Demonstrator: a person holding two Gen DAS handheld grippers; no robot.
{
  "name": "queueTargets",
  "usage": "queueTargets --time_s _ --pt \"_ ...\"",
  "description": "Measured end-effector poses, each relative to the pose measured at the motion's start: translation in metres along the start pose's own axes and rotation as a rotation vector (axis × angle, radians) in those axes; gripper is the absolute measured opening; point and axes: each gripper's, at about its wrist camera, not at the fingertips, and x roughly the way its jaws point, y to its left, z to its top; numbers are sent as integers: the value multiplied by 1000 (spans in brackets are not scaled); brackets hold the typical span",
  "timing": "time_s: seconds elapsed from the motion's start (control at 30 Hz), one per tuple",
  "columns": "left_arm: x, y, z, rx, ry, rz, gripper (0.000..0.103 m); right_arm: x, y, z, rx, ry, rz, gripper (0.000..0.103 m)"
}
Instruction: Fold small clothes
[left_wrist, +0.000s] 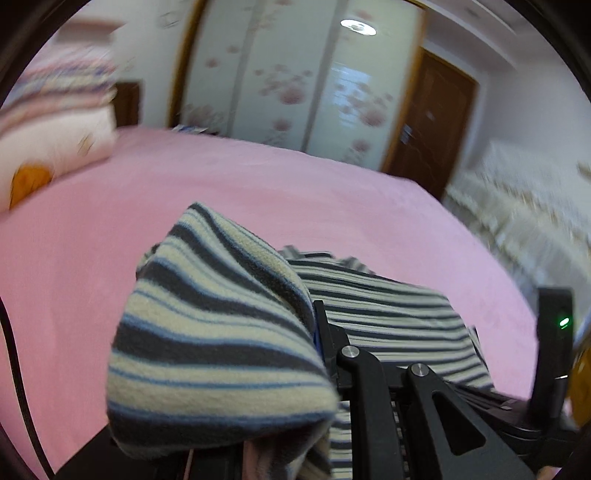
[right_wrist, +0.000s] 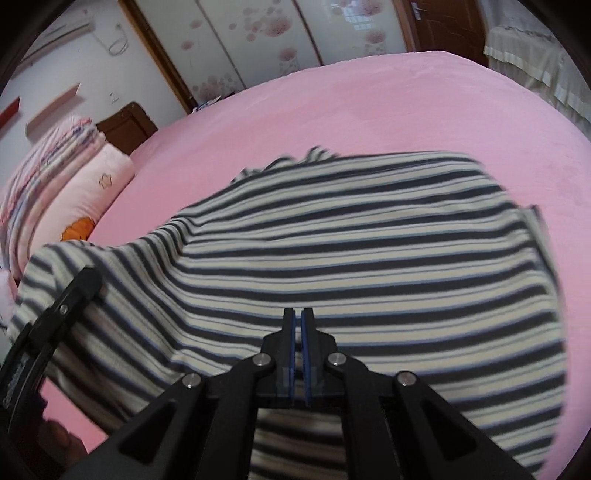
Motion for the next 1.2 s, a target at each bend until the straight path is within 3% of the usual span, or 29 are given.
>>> queueTargets --time_s 0.23,0.33,0.47,0.67,0.7,0.83,0.9,0.93,1.03,1.1,1.2 --pt "6 -128 -6 338 24 -87 11 -70 -77 0 79 -99 -15 3" --pt "7 -188 -43 575 65 -143 11 -97 -114 -9 117 -129 -44 3" --pt "3 -229 -99 838 143 -193 12 -116 -159 -25 158 -136 -106 3" --pt "-36 -241 -144 1037 65 -203 49 -116 -191 -47 196 -91 -142 3" --pt "-45 -240 -148 1054 49 -215 54 -115 -191 -47 192 -89 -140 3" --pt "-70 -223 -156 1063 38 -232 54 -114 -175 -42 154 -93 -115 3" --pt "-77 -213 -157 1049 26 -197 54 -119 -167 -37 124 -106 -96 3" --pt "-82 -199 -155 1027 3 -145 55 -122 -162 -36 107 -110 -86 4" --pt "-86 -160 -150 925 -21 -14 55 -129 -142 -29 41 -116 -66 24" --pt "-84 -138 -146 841 11 17 55 -138 -128 -29 -9 -136 -67 43" --pt "-78 -111 -144 756 63 43 55 -152 -106 -35 -88 -158 -55 50"
